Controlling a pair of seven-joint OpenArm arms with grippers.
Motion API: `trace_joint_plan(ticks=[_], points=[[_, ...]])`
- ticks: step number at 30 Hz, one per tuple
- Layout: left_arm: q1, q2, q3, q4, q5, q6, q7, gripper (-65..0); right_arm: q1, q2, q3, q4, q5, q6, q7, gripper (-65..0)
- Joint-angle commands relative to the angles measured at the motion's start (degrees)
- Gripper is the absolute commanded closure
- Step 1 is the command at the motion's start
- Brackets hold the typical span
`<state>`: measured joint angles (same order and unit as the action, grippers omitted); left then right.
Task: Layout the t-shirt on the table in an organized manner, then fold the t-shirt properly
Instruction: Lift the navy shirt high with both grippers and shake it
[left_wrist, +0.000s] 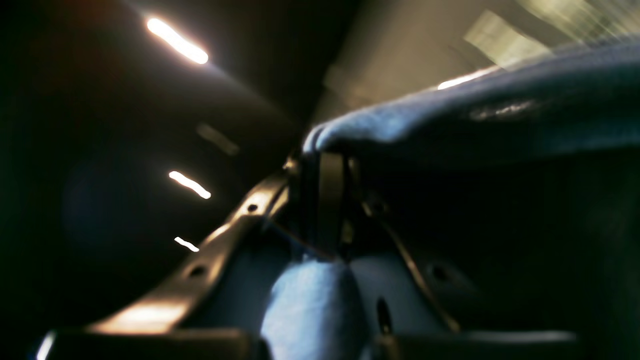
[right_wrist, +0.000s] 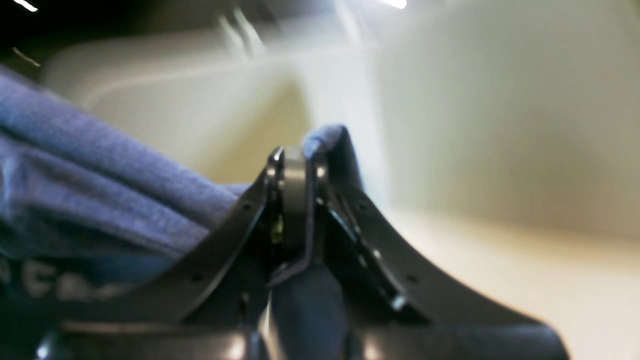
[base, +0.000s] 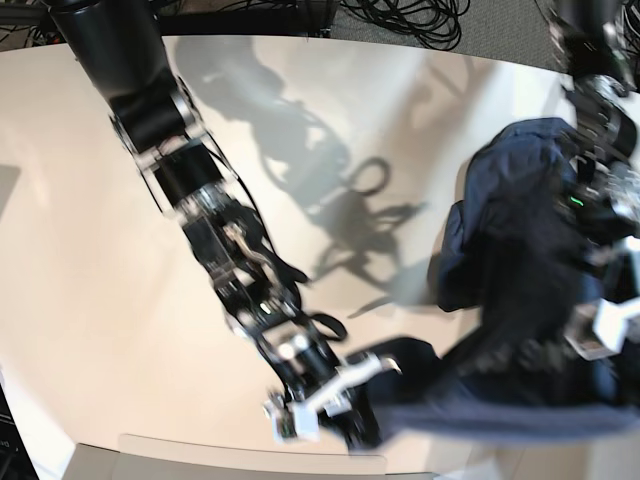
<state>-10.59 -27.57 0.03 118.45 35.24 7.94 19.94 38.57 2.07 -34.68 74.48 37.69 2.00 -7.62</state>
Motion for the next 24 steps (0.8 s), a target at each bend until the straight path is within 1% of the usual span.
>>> trace_joint_plan(ticks=[1,2,4,7,9,11,14,17,20,22,23,24], points=[[1.7,1.2,1.6,1.2,1.3,2.2,-1.4,-0.1,0.6,1.5,1.3,2.4,-0.1,-0.3,-0.9,0.0],[5.2,3.4,3.5,1.2,1.3,2.2,-1.4,-0.1,-1.4,3.5,2.4,3.9,-0.1,-0.3,-4.5,0.0],[10.5,6.5,6.9,0.7,1.3,2.2,-1.4,-0.1,-4.9,6.6,5.4,6.3,-0.3,-0.2,-9.8,0.0],[15.5,11.6,12.0,0.5,1.3,2.2,-1.3,-0.1,-7.4,10.4,12.3,9.7,-0.3,-0.2,-16.3,0.0],[17.4,15.0,15.1,0.5,1.3,2.2,-1.3,-0.1,-7.6,12.1,17.3,11.5,-0.2,-0.2,-20.8,0.0],[18.4,17.5,17.8,0.4,1.3,2.2,-0.9,-0.1,-7.7,13.3,22.1,13.0,-0.2,-0.1,-26.2,0.0],[18.5,19.7,19.2,0.4,1.3,2.2,-0.6,-0.1,-7.5,15.0,26.0,14.1,-0.2,0.2,-34.5,0.0],[20.0,20.1,18.8,0.4,1.3,2.3,-0.1,-0.1,-7.3,15.9,25.9,15.0,-0.3,0.2,-43.0,0.0],[22.4,20.1,18.8,0.4,1.0,2.5,3.7,-0.1,-6.9,14.5,25.5,14.7,-0.5,0.2,-53.2,0.0],[24.0,20.5,19.4,-0.3,0.8,2.6,6.2,-0.1,-5.5,13.5,22.8,14.5,-1.2,0.2,-58.7,0.0],[25.1,20.7,19.4,-1.0,-0.3,2.8,7.2,-0.1,-4.9,13.0,20.1,14.5,-2.5,0.2,-61.0,0.0],[25.8,20.9,19.1,-1.5,-2.3,2.8,7.6,-0.1,-4.5,12.2,16.8,14.7,-4.5,0.2,-62.1,0.0]])
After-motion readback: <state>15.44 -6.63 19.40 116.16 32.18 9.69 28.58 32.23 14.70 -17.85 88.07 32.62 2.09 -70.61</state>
